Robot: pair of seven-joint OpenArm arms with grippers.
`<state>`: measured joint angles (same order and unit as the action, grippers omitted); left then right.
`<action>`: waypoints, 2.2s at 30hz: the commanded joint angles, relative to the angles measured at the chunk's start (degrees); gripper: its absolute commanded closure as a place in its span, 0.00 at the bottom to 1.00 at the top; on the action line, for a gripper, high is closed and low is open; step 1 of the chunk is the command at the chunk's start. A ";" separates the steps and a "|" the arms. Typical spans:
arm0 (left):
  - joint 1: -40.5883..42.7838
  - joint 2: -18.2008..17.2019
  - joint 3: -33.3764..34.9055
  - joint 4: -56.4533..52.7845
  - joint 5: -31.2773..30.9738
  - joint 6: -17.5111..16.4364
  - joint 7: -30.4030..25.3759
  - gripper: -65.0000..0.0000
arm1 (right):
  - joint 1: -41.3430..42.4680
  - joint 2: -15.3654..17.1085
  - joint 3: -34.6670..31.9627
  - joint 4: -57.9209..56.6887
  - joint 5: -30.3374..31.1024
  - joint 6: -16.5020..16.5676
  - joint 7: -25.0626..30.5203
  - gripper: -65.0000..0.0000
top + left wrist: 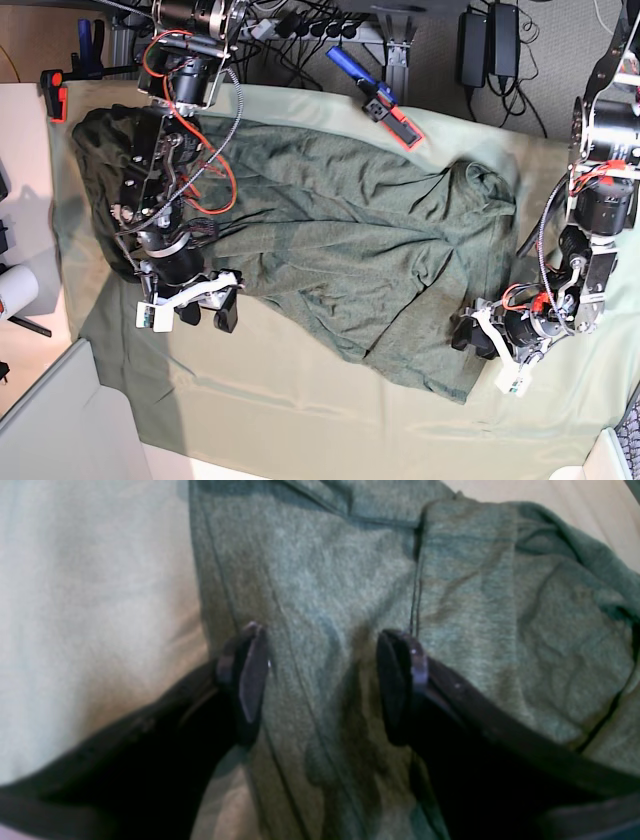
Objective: Fold the T-shirt properly
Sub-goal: 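Lower the left gripper and pinch the shirt's other side edge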
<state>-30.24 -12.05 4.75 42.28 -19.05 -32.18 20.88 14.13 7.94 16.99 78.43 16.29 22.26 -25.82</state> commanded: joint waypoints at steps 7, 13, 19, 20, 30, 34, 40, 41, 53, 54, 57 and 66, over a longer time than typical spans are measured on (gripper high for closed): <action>-3.61 -1.38 -0.22 0.72 0.44 4.15 -1.57 0.41 | 1.25 0.61 0.13 1.07 0.66 0.33 1.36 0.45; -6.27 -1.55 -0.22 0.72 0.42 4.13 -1.14 0.41 | 1.22 0.59 0.13 1.07 0.68 0.33 1.31 0.45; -4.35 -1.18 -0.22 0.57 0.57 4.17 -0.98 0.41 | 1.25 0.59 0.13 1.07 0.66 0.33 1.29 0.45; -3.89 -1.22 -0.22 0.57 1.16 4.17 -1.42 0.41 | 1.25 0.59 0.13 1.07 0.66 0.33 1.29 0.45; -1.66 -1.07 -0.22 0.57 3.39 7.74 -2.86 0.41 | 1.25 0.59 0.13 1.07 0.68 0.33 1.31 0.45; -0.68 0.24 -0.22 0.57 2.47 7.50 -2.91 0.41 | 1.25 0.59 0.13 1.07 0.68 0.31 1.31 0.45; -1.07 2.12 -0.22 0.57 0.83 3.80 -2.23 0.41 | 1.25 0.59 0.13 1.07 0.68 0.33 1.27 0.45; -1.14 2.40 -0.22 0.57 0.37 2.91 -2.14 0.41 | 1.25 0.59 0.13 1.07 0.66 0.33 1.25 0.45; -1.16 3.65 -0.22 1.31 -0.35 -1.84 -1.77 0.42 | 1.25 0.59 0.13 1.07 0.68 0.33 1.18 0.45; -1.18 3.63 -0.22 1.33 -1.22 -2.99 -1.77 0.42 | 1.25 0.59 0.13 1.07 0.68 0.33 1.18 0.45; -1.16 3.65 -0.22 1.33 -3.08 -7.61 -1.81 0.42 | 1.25 0.59 0.13 1.07 0.68 0.33 1.16 0.45; -1.18 3.61 -0.22 1.33 -2.64 -7.76 -3.89 0.82 | 1.25 0.59 0.13 1.07 0.66 0.33 1.16 0.45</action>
<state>-29.52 -8.38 4.54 42.48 -20.80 -38.26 18.50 14.09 7.92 16.99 78.43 16.25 22.26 -26.02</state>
